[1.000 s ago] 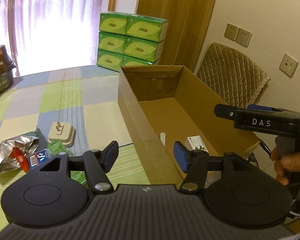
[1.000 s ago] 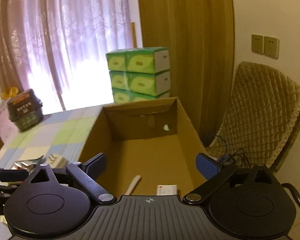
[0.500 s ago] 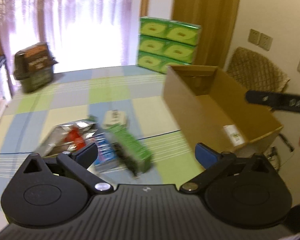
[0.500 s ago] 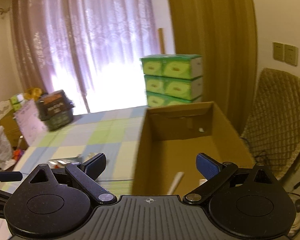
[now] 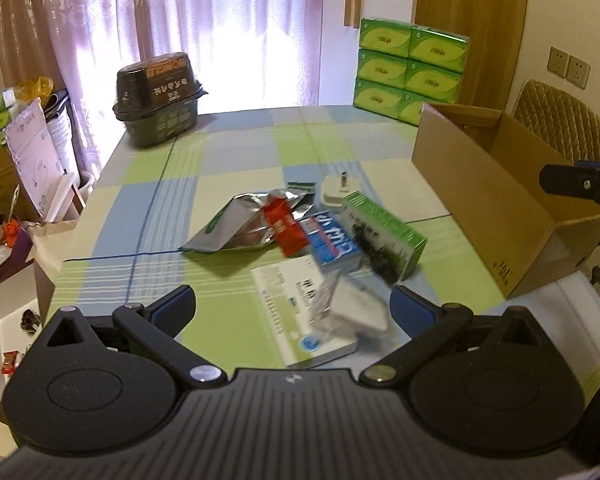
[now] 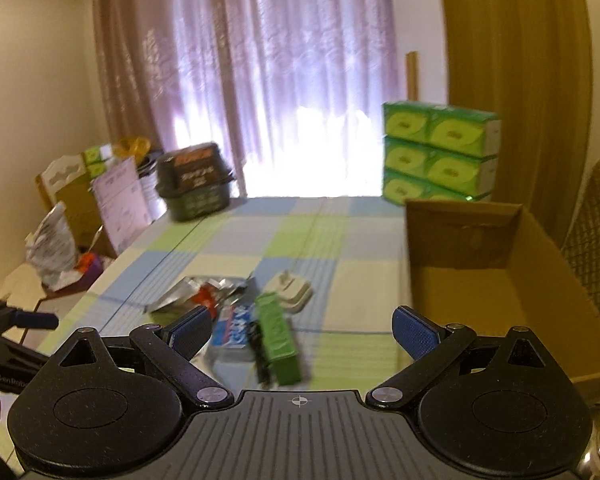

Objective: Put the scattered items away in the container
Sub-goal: 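Move both tools back from the cardboard box to the items on the table, then grasp the clear plastic packet with the white pad using the right tool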

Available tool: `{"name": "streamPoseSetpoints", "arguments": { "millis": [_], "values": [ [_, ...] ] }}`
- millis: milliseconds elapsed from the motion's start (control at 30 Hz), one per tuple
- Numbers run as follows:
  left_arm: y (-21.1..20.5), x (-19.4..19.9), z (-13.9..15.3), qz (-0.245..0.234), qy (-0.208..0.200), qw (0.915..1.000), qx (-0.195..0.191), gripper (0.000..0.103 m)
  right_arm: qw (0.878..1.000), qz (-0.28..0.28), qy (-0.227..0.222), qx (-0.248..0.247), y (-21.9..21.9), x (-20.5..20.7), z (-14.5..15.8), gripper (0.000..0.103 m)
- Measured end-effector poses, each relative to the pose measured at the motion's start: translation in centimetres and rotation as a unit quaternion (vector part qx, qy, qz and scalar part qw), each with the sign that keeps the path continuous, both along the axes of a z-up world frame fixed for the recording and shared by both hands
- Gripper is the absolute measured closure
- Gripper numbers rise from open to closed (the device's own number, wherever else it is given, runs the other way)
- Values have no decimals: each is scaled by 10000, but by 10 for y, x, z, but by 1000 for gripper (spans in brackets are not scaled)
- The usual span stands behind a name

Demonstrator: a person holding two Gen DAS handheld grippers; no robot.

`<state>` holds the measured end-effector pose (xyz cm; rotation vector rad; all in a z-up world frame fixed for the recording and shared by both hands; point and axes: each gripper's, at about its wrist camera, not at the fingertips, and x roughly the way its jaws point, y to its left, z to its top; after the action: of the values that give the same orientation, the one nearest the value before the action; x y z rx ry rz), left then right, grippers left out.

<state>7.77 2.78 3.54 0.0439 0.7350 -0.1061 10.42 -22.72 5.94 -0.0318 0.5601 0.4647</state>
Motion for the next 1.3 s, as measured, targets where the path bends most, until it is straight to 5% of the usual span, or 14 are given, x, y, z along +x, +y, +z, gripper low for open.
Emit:
{"name": "streamPoseSetpoints", "arguments": {
  "millis": [733, 1300],
  "values": [
    [33, 18, -56, -128, 421, 9989, 171, 1, 9896, 1043, 803, -578, 59, 17, -80, 2],
    [39, 38, -92, -339, 598, 9976, 20, 1, 9669, 2206, 963, -843, 99, 47, -128, 2]
  ]
}}
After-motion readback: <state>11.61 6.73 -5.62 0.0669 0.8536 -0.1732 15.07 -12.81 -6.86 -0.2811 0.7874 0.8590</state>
